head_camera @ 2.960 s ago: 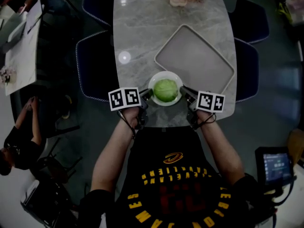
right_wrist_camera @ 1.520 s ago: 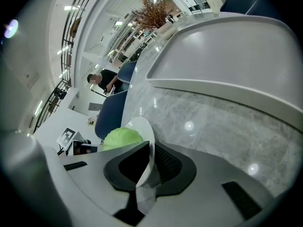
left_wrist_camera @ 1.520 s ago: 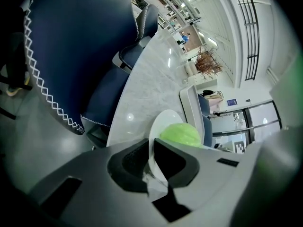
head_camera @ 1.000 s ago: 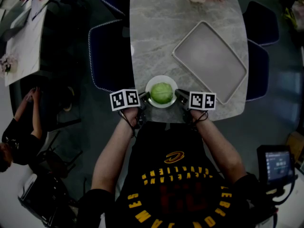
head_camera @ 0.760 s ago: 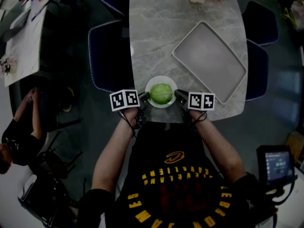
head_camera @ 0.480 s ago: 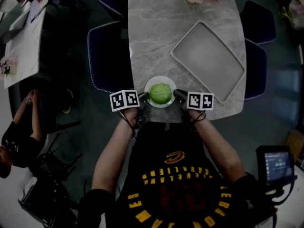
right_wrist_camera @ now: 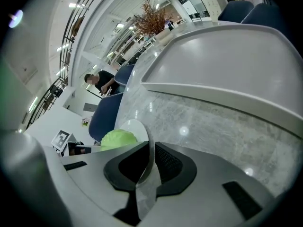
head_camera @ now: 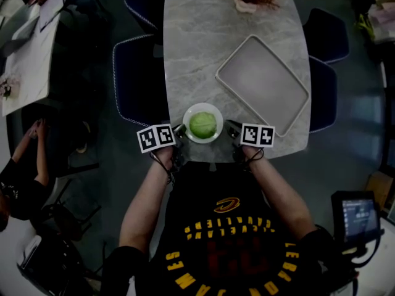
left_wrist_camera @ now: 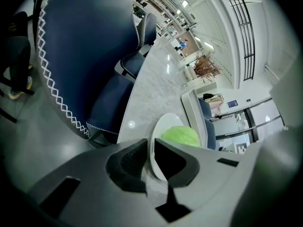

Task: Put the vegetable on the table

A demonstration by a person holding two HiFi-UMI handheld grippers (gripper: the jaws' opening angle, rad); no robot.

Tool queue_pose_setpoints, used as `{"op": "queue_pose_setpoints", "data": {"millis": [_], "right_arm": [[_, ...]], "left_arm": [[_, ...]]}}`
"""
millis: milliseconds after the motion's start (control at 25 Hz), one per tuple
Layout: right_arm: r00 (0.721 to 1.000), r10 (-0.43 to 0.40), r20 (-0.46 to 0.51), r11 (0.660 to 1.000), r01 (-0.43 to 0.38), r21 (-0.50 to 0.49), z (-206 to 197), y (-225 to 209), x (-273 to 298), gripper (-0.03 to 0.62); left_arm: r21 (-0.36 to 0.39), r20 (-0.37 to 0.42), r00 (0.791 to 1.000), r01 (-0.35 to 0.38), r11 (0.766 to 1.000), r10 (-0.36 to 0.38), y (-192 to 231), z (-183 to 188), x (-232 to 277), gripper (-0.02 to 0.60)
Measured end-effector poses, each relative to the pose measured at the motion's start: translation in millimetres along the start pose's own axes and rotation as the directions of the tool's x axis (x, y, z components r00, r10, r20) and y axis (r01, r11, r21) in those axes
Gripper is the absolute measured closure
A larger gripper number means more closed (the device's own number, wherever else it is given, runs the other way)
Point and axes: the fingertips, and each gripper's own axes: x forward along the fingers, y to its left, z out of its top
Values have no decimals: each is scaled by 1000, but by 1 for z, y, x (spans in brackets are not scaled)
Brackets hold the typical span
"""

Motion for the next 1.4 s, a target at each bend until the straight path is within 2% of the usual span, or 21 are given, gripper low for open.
{"op": "queue_pose_setpoints", "data": {"millis": [200, 400, 480, 560, 720, 760, 920, 1200, 1400], "right_arm": [[999, 3, 45, 1000, -2, -3, 10, 5, -27, 553], [992, 82, 95, 997, -80, -18, 20, 28, -50, 554], [988, 109, 110, 994, -105, -43, 22, 40, -61, 589], [984, 134, 121, 990, -127, -65, 24, 54, -73, 589], [973, 180, 145, 980, -165, -110, 33, 82, -92, 589], [970, 192, 152, 977, -174, -122, 35, 88, -96, 589], [955, 242, 171, 963, -215, -160, 44, 110, -112, 589], [915, 347, 205, 920, -289, -266, 60, 154, -147, 589], [884, 381, 272, 873, -247, -420, 75, 183, -187, 589]], "left_arm": [[17, 35, 999, 29, 999, -29, -13, 2, -22, 544], [95, 61, 993, 92, 991, -98, -46, 0, -42, 545], [124, 72, 988, 126, 984, -135, -61, -4, -50, 545], [147, 76, 982, 162, 976, -175, -77, -8, -58, 545], [158, 78, 964, 240, 958, -255, -105, -11, -69, 545], [158, 81, 958, 260, 953, -275, -112, -11, -71, 576], [181, 90, 935, 323, 929, -343, -142, -15, -80, 581], [270, 172, 901, 346, 898, -399, -192, -17, -112, 581], [386, 213, 876, 331, 861, -432, -240, -19, -140, 581]]}}
